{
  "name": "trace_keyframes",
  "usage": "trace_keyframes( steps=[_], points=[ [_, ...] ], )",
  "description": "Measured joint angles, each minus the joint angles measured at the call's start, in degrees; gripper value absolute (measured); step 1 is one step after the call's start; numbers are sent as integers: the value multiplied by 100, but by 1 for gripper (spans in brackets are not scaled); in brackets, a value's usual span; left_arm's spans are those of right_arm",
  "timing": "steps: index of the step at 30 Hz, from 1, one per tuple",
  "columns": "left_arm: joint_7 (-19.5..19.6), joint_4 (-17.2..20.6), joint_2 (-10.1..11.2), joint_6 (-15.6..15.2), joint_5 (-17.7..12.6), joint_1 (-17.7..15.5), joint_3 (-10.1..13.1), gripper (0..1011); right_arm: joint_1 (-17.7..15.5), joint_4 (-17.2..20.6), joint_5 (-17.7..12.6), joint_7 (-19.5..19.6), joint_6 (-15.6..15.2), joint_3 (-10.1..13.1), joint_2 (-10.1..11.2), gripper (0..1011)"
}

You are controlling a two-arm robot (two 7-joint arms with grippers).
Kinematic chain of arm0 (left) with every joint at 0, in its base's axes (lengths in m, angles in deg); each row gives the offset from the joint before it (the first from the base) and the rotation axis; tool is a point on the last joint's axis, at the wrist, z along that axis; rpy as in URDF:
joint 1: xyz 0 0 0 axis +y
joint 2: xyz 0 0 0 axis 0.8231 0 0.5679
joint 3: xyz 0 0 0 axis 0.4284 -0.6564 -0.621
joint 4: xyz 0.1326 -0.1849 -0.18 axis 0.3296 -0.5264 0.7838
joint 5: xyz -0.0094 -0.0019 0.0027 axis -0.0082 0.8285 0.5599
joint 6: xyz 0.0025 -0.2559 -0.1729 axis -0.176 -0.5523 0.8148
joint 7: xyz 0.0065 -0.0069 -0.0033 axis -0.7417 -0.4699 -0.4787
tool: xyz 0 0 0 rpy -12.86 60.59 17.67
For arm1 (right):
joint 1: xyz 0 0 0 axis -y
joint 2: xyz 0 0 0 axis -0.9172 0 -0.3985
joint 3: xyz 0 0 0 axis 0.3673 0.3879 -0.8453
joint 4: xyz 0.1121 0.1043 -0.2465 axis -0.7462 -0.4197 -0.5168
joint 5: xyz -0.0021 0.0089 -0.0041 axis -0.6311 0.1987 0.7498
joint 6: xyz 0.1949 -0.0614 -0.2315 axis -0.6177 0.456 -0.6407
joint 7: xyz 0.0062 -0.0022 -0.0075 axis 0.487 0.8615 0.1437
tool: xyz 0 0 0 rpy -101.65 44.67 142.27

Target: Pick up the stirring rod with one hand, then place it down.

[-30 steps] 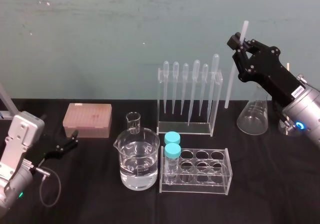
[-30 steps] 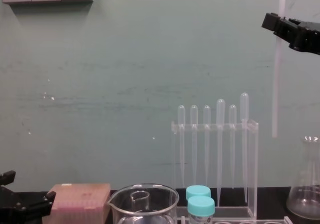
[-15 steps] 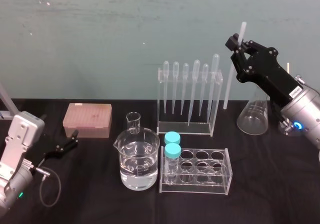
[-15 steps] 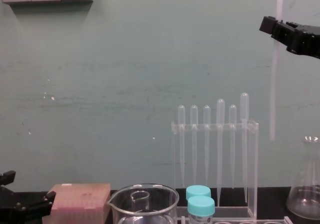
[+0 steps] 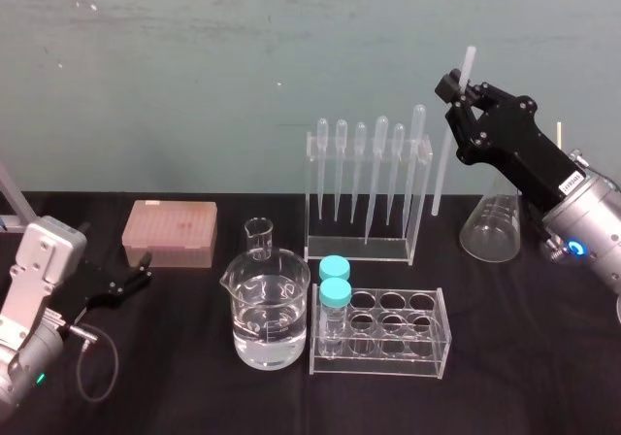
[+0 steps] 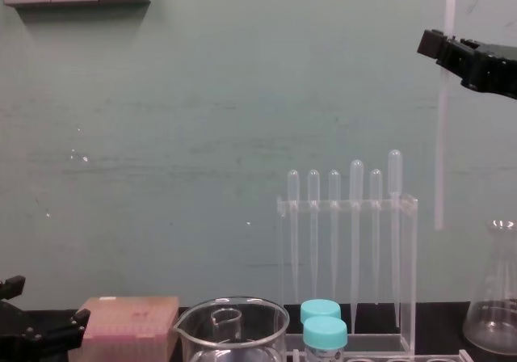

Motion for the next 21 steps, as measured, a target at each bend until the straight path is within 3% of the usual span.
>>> trace_keyframes(
  steps=[21],
  points=[
    [0,0,0,0,0,0,0,1000,-62,56,-17,24,-1,-2,5,69]
  ],
)
